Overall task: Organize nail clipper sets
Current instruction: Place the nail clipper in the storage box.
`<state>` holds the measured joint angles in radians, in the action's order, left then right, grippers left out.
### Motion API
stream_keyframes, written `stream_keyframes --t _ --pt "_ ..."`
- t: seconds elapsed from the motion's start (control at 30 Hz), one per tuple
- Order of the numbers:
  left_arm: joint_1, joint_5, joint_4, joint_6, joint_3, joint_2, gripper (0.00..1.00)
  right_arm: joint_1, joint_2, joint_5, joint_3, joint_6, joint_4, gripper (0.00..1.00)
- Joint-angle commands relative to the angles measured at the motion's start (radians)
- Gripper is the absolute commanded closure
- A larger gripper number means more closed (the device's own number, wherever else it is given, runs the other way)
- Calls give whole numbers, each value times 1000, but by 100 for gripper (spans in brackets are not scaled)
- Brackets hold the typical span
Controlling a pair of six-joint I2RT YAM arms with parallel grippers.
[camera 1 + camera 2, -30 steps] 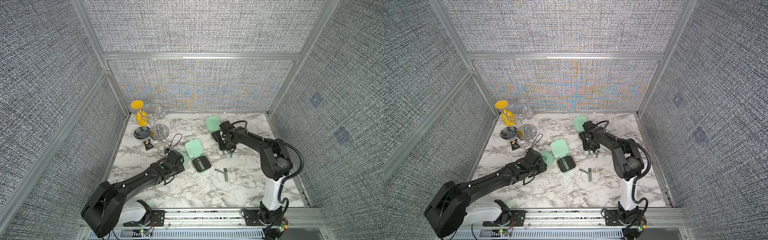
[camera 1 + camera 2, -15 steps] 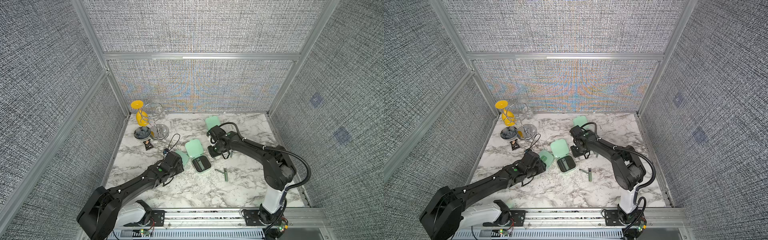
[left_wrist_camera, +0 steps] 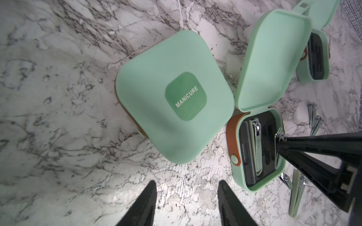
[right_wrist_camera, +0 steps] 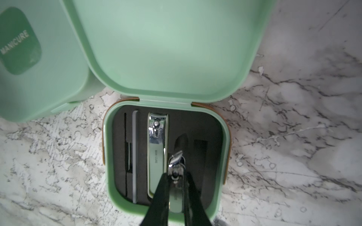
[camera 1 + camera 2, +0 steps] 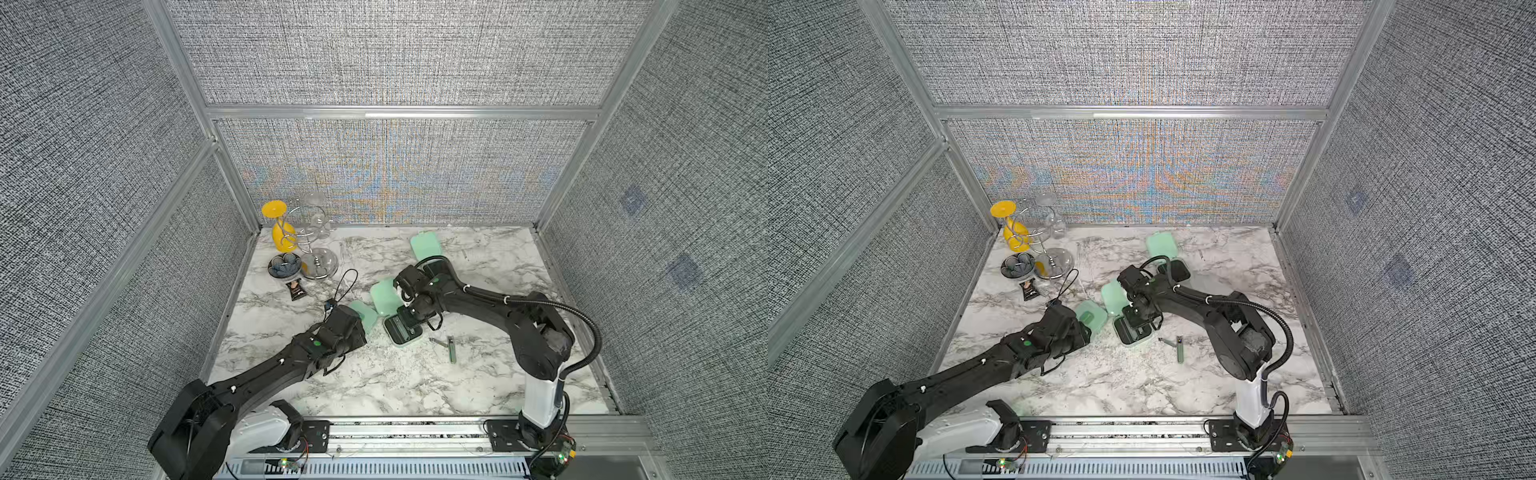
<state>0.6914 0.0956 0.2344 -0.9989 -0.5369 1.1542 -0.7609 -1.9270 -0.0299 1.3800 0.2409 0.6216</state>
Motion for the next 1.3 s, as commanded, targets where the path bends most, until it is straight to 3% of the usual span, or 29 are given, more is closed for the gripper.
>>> stream_keyframes --t 0.0,1.27 --pt "-1 3 -7 5 1 0 47 -8 -7 16 2 2 -17 86" --pt "-1 12 -6 2 10 -12 47 -9 -25 42 -50 44 -68 86"
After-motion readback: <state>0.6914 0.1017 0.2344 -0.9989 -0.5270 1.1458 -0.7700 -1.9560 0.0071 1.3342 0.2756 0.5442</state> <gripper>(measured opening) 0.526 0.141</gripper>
